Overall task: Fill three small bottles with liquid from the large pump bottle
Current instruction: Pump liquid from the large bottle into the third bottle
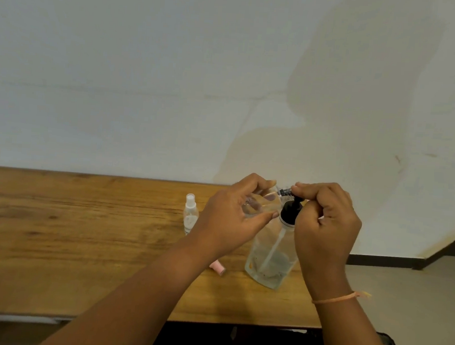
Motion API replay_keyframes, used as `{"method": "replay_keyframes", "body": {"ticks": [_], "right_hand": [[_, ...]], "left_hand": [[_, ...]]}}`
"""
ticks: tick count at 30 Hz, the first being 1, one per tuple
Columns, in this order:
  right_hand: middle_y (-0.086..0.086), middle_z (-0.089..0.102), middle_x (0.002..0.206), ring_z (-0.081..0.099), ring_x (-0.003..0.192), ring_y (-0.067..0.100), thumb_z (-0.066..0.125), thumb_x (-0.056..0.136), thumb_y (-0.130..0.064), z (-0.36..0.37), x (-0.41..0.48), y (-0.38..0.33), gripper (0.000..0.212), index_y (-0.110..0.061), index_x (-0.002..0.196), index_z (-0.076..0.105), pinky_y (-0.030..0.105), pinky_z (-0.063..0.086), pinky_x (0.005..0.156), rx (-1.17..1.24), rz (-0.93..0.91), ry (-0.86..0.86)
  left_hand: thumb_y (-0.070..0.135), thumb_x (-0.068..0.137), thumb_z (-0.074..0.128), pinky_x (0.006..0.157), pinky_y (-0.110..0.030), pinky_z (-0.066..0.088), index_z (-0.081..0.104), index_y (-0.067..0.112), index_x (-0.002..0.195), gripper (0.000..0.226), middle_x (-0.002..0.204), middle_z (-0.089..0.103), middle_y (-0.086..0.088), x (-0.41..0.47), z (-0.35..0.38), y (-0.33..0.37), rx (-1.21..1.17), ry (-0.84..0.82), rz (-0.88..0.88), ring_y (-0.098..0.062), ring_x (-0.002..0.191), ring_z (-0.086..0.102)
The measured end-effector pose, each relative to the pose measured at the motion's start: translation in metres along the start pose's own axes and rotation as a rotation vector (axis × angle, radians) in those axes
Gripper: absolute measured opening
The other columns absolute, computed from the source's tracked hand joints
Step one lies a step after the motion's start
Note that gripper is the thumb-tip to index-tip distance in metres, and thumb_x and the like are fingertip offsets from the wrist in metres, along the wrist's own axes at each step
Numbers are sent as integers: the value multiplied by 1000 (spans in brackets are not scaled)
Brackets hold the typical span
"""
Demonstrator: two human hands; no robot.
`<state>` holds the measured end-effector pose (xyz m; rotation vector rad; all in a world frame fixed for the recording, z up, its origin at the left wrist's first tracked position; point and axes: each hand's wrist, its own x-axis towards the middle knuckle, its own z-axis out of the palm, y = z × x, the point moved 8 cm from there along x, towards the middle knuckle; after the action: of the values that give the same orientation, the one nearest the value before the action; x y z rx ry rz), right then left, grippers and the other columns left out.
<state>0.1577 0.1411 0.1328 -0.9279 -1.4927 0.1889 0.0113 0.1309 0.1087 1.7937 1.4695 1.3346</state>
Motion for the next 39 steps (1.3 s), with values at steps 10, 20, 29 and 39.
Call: {"method": "replay_keyframes", "body": {"ticks": [10, 20, 29, 39], "right_hand": [[-6, 56, 80, 55, 78, 18, 34, 74, -1, 4, -10, 7, 32, -5, 73, 66, 34, 47, 68, 12, -20, 61], [-5, 56, 80, 55, 77, 20, 36, 75, -1, 4, -7, 4, 31, -3, 74, 67, 22, 43, 69, -23, -47, 67], [-4, 56, 81, 56, 79, 22, 36, 74, -3, 3, -9, 3, 31, -5, 75, 67, 16, 41, 73, -5, -22, 60], [1, 58, 78, 53, 78, 21, 34, 75, -5, 3, -3, -1, 32, -3, 75, 67, 21, 41, 69, -72, -44, 15]], "left_hand": [[30, 80, 71, 81, -34, 54, 47, 37, 87, 27, 102, 61, 23, -2, 8, -9, 21, -32, -63, 1, 88, 61], [31, 80, 70, 79, -27, 53, 43, 39, 84, 29, 98, 62, 22, 0, 7, -7, 38, -44, -46, 0, 93, 61], [32, 82, 69, 79, -33, 55, 44, 39, 95, 29, 101, 61, 21, -4, 10, -8, 27, -28, -32, -3, 91, 62], [26, 80, 72, 74, -25, 54, 44, 44, 95, 36, 94, 60, 24, -2, 5, -1, 44, 22, 49, -3, 85, 60]]}}
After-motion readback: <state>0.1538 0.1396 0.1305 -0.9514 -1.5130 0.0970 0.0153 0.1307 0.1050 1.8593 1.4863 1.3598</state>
